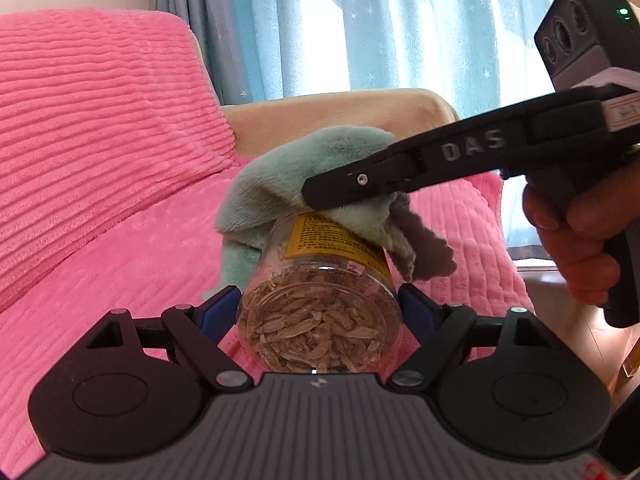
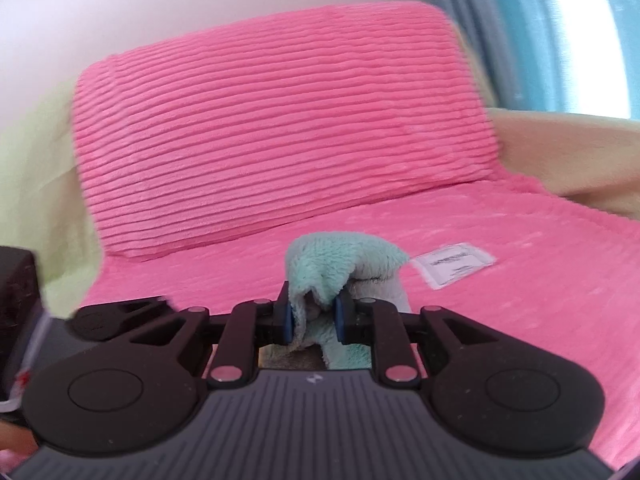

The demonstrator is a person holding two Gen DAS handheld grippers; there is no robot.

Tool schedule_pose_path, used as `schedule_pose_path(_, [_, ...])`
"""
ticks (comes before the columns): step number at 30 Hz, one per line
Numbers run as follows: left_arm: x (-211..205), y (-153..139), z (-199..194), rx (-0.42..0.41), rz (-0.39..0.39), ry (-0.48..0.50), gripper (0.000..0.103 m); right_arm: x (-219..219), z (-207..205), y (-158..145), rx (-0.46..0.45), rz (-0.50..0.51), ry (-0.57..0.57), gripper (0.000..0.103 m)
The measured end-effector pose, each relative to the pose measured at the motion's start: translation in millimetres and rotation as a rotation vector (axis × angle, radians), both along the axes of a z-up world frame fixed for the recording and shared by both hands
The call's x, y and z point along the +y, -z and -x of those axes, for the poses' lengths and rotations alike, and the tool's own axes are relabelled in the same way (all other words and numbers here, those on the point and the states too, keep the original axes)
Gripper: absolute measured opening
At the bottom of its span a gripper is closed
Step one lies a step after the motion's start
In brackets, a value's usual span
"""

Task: Clean container
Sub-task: 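Rotate the jar in the left gripper while the right gripper keeps wiping its side, then hold the jar with the left gripper while the right gripper rubs the cloth over its label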

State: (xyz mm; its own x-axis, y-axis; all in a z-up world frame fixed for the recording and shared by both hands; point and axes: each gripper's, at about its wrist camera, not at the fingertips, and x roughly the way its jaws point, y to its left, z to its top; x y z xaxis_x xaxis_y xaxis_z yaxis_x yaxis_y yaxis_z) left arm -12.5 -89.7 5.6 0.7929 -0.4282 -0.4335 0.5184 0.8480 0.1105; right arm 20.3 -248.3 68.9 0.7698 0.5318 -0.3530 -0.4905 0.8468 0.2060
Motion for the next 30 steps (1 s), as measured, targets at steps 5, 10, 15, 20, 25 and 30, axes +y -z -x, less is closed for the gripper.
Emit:
schedule_pose_path(5, [-1,0,1,-0.003,-0.010,0.002,0.085,-2,1,0,0.000,0.000,0.000,0.016])
schedule_pose_path(10, [11,4,-3,-0.018,-0.024,0.030,0.085,-4,2,0,0.000,0.000,0.001,0.015])
schedule_pose_path(15, [4,3,-2,-0.026,-0.036,0.027,0.085,-6,3,1,0.000,0.000,0.001,0.012])
schedule_pose_path(20, [5,3,-2,-0.009,-0.020,0.021,0.085,7,-6,-4,0.000,-0.001,-0.009,0.013])
schedule_pose_path(25, [5,-1,-5,0.020,0.005,0.005,0.086,12,-8,-5,0.001,-0.002,-0.014,0.013])
schedule_pose_path(30, [29,-3,-18,0.147,0.235,-0.024,0.086,10,-9,-4,0.004,-0.002,-0.018,0.013])
